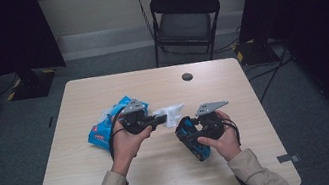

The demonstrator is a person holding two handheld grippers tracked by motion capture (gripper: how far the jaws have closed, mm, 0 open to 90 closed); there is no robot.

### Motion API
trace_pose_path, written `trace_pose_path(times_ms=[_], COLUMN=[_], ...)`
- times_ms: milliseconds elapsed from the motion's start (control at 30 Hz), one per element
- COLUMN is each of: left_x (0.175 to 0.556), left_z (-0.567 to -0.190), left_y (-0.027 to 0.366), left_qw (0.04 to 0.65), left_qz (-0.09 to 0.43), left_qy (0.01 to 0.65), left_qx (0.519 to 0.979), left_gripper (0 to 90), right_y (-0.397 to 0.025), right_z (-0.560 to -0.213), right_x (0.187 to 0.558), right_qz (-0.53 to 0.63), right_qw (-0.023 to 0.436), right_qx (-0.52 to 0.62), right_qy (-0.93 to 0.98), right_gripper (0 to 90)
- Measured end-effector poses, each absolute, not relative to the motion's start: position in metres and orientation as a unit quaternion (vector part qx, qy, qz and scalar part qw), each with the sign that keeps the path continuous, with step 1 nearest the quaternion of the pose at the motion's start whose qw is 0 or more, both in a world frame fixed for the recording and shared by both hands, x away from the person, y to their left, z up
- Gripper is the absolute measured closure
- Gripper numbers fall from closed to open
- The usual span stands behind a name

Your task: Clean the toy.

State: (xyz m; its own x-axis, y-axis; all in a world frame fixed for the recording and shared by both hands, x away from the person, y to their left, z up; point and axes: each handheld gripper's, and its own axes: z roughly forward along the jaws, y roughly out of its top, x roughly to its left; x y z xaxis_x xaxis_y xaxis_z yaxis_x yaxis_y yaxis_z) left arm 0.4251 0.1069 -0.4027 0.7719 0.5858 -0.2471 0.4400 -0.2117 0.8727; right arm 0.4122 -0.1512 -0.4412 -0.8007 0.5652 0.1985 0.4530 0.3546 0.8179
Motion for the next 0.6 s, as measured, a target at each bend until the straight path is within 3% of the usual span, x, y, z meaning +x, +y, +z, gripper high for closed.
trace_pose_path(times_ms=[600], left_x=[0.429], left_z=[-0.417], left_y=[0.079], left_qw=[0.512], left_qz=[0.042], left_qy=[0.322], left_qx=[0.795], left_gripper=[85.5], right_y=[-0.144], right_z=[-0.437], right_x=[0.408], right_qz=[0.48], right_qw=[0.056], right_qx=[0.295], right_qy=[0.824], right_gripper=[25.6])
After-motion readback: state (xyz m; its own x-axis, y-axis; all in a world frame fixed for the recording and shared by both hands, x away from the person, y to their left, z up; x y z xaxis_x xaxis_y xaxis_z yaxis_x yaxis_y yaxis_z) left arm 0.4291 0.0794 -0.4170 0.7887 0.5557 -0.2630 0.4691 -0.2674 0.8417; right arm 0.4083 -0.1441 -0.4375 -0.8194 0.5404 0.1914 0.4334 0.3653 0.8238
